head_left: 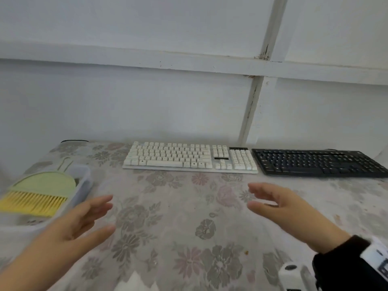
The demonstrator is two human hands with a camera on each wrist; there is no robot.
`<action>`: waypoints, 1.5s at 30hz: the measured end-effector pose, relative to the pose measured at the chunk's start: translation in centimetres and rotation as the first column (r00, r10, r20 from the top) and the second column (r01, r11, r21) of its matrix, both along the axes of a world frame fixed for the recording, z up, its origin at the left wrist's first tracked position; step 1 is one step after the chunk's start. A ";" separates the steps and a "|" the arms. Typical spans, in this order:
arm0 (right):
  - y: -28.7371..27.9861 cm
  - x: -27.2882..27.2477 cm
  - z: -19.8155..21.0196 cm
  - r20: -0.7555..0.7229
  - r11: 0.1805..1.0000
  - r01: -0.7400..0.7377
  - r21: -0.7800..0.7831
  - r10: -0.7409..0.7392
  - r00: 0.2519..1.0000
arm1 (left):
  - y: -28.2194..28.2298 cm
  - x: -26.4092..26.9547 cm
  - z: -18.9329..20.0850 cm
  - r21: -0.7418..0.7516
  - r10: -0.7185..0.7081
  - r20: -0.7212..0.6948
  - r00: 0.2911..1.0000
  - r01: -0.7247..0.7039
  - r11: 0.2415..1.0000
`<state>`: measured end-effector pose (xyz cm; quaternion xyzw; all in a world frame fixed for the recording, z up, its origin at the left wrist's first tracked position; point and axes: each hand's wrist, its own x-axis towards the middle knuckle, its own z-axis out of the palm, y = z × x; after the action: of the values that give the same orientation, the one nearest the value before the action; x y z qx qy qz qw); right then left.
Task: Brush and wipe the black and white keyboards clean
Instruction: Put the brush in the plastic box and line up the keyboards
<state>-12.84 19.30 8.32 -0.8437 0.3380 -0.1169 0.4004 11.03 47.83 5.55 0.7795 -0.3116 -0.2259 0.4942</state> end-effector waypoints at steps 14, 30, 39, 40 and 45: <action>16.2 13.8 -1.7 0.017 0.964 -0.227 0.139 0.227 0.974 | 11.0 8.9 -2.8 -0.169 0.060 0.095 0.994 -0.043 0.985; 24.2 27.8 -3.8 -0.012 0.931 -0.266 0.250 0.278 0.961 | 12.2 19.5 -2.1 0.129 -0.210 -0.131 0.969 0.227 0.965; 23.0 30.4 -5.1 -0.061 0.951 -0.237 0.199 0.253 0.966 | 10.1 21.7 -2.2 0.165 -0.320 -0.034 0.947 0.321 0.933; 22.7 30.7 -4.9 -0.081 0.953 -0.238 0.185 0.256 0.963 | 9.8 22.3 -2.1 0.187 -0.327 -0.016 0.945 0.324 0.927; 20.9 32.7 -4.0 -0.164 0.967 -0.223 0.125 0.242 0.956 | 7.0 24.9 -1.6 0.279 -0.351 0.056 0.935 0.323 0.904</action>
<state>19.90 40.23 4.35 -0.8623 0.2765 0.0249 0.4235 35.94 54.86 3.94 0.7836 -0.4343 -0.3063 0.3219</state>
